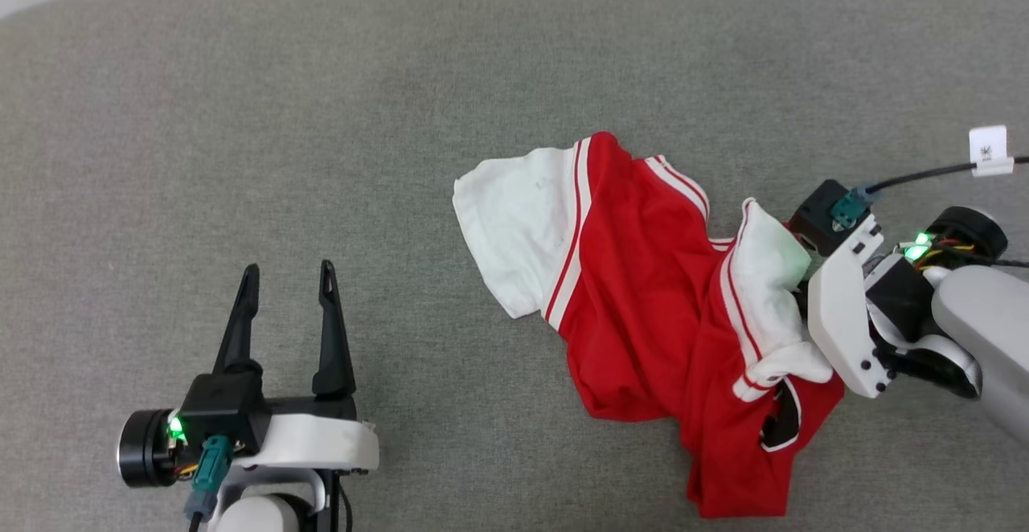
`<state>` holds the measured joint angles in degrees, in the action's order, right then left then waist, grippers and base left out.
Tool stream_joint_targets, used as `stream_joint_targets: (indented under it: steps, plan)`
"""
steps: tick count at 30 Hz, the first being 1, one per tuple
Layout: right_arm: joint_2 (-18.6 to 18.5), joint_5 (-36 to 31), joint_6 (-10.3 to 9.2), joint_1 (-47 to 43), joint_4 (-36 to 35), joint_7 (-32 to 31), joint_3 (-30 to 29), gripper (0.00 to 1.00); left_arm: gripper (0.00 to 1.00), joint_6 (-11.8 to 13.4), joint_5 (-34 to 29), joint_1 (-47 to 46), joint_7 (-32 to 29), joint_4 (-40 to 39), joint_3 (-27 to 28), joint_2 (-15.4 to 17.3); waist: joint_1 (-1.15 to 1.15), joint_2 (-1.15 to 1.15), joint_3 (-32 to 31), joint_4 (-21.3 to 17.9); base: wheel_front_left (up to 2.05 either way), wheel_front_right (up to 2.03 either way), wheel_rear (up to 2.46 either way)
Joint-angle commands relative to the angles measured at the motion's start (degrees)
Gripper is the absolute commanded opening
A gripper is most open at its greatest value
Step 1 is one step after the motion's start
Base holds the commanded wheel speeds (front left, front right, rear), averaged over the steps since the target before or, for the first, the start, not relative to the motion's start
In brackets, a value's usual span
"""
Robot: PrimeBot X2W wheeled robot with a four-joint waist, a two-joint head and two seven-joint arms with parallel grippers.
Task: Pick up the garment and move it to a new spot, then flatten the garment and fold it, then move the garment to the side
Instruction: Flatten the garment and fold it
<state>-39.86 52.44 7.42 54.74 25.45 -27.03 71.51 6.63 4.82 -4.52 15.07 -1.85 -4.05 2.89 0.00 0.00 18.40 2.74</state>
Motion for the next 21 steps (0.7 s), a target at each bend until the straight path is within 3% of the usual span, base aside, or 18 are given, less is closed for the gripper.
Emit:
stream_joint_targets:
  steps: [1,7,13,17,21]
  plan:
    - [-1.02,0.53,0.03,-1.42,-0.21,2.83,0.93,0.0,1.0,0.24,0.11,1.09,0.15,0.19,0.38,-0.02,0.0,0.0,-2.06,-1.0,0.0,0.0,0.0]
    - [-7.71,2.63,0.04,-0.53,-4.95,10.2,-0.93,0.0,1.0,0.55,0.22,3.68,0.15,-0.19,1.25,-0.01,0.0,0.0,-5.81,-2.71,0.0,0.0,0.0]
    - [-14.88,6.0,0.04,-5.2,-4.94,11.73,-3.54,0.0,1.0,0.87,0.35,4.94,0.15,-0.79,1.65,-0.02,0.0,0.0,-6.53,-3.92,0.0,0.0,0.0]
    - [-15.84,8.95,0.04,-10.97,-0.79,10.82,-3.67,0.0,1.0,0.68,0.37,4.82,0.15,-0.81,1.5,-0.01,0.0,0.0,-6.37,-3.96,0.0,0.0,0.0]
    - [-13.31,11.61,0.04,-16.0,4.82,9.99,-3.55,0.0,1.0,0.43,0.37,4.38,0.15,-0.52,1.29,0.0,0.0,0.0,-6.2,-3.72,0.0,0.0,0.0]
